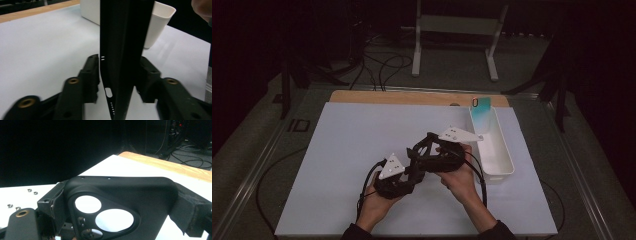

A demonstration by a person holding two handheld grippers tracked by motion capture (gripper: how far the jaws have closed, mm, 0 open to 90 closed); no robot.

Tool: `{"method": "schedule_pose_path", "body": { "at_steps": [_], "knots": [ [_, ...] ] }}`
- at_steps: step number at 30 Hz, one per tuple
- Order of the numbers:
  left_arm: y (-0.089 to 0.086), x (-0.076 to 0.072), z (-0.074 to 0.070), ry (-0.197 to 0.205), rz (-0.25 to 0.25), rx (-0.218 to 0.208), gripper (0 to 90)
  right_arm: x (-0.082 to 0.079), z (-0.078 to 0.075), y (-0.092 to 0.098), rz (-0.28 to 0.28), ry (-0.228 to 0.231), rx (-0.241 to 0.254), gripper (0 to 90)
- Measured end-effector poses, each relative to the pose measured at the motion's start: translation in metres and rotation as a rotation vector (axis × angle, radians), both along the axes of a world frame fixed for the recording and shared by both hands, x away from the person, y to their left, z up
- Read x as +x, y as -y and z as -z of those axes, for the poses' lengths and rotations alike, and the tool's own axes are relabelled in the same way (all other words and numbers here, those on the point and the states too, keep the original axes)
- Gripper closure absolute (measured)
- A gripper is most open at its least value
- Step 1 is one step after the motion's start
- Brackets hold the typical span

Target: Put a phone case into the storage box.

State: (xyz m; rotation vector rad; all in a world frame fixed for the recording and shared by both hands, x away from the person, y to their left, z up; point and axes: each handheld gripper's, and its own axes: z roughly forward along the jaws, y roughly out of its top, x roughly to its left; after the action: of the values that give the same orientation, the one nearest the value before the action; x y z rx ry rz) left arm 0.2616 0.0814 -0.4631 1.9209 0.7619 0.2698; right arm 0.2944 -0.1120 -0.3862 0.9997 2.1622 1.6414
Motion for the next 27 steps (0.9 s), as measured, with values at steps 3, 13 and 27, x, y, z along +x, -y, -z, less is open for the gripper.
{"method": "schedule_pose_path", "body": {
  "at_steps": [3, 13, 27],
  "knots": [
    [-0.002, 0.0, -0.001, 0.005, -0.01, -0.011, 41.2, 0.0, 0.0, 0.0, 0.002, -0.002, 0.0, 13.1],
    [-0.013, -0.001, -0.007, 0.049, -0.09, -0.008, 3.0, 0.001, 0.002, 0.003, 0.013, 0.002, -0.006, 13.2],
    [-0.06, -0.01, -0.004, 0.155, -0.246, 0.009, 0.3, 0.002, 0.003, 0.012, 0.03, 0.006, -0.017, 13.2]
  ]
}}
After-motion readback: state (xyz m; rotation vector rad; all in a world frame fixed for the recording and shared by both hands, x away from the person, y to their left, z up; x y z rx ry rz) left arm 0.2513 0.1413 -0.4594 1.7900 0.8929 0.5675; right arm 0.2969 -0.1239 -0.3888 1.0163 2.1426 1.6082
